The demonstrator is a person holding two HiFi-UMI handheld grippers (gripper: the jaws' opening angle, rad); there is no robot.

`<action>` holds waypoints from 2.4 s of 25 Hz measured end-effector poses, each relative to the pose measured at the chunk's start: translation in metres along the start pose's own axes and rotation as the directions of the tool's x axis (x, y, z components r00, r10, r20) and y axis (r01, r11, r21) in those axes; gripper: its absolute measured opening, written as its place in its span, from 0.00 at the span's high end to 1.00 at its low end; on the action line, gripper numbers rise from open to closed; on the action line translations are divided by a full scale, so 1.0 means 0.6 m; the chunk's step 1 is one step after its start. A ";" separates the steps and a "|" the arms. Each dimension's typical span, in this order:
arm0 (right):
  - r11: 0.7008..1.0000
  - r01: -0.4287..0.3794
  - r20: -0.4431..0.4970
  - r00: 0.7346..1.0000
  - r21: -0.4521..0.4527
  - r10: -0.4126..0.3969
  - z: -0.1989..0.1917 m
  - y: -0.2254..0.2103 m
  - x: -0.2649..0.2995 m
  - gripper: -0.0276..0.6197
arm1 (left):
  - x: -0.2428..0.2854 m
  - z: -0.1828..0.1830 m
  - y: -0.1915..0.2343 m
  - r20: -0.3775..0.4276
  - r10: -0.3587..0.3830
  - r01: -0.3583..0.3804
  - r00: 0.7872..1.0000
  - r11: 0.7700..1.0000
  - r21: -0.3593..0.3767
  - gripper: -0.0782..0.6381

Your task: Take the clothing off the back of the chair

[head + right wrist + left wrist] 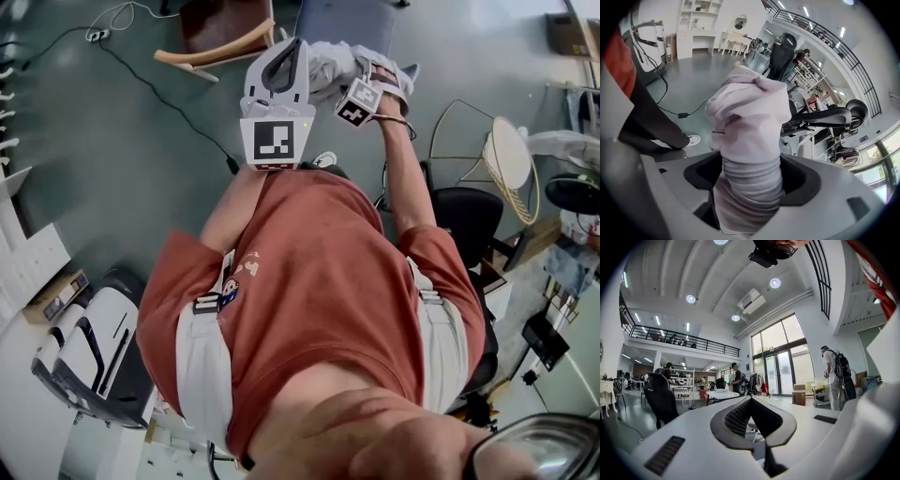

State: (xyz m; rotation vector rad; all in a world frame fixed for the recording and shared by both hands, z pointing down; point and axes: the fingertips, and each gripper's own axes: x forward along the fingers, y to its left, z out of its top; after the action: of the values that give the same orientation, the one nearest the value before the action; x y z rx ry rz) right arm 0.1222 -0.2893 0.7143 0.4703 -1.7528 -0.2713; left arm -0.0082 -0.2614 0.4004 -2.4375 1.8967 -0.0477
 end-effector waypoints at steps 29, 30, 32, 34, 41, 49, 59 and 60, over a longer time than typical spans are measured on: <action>0.996 0.087 0.064 0.994 0.010 -0.088 0.017 -0.019 -0.060 0.79 | 0.011 -0.008 -0.019 -0.023 -0.028 0.028 0.999 1.000 0.006 0.87; 0.995 0.098 0.077 0.992 0.023 -0.100 0.019 -0.018 -0.064 0.79 | 0.011 -0.007 -0.018 -0.022 -0.029 0.029 0.999 1.000 0.009 0.87; 0.991 0.124 0.100 0.987 0.047 -0.128 0.023 -0.020 -0.075 0.80 | 0.012 -0.007 -0.014 -0.022 -0.029 0.029 0.999 0.999 0.013 0.87; 0.987 0.143 0.124 0.981 0.079 -0.152 0.027 -0.023 -0.089 0.84 | 0.014 -0.009 -0.011 -0.023 -0.029 0.029 0.999 0.999 0.015 0.87; 0.953 0.130 0.175 0.968 0.272 -0.182 0.024 -0.031 -0.117 0.90 | 0.016 -0.005 -0.025 -0.026 -0.051 0.051 0.998 0.999 0.017 0.87; 0.798 0.107 0.281 0.901 0.594 -0.330 0.011 -0.072 -0.185 0.90 | 0.023 0.010 -0.034 -0.008 -0.069 0.069 0.998 0.997 0.030 0.87; 0.637 0.089 0.346 0.777 0.766 -0.526 0.003 -0.150 -0.323 0.90 | 0.029 0.034 -0.043 0.026 -0.077 0.077 0.997 0.996 0.034 0.87; 0.627 0.090 0.350 0.764 0.773 -0.542 0.005 -0.156 -0.336 0.90 | 0.028 0.038 -0.043 0.033 -0.078 0.077 0.996 0.996 0.034 0.87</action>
State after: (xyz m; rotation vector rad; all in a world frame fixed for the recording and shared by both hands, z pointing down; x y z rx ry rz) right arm 0.1711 -0.2817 0.4973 1.4469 -2.3280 0.0677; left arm 0.0219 -0.2707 0.3791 -2.4736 1.7726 -0.0388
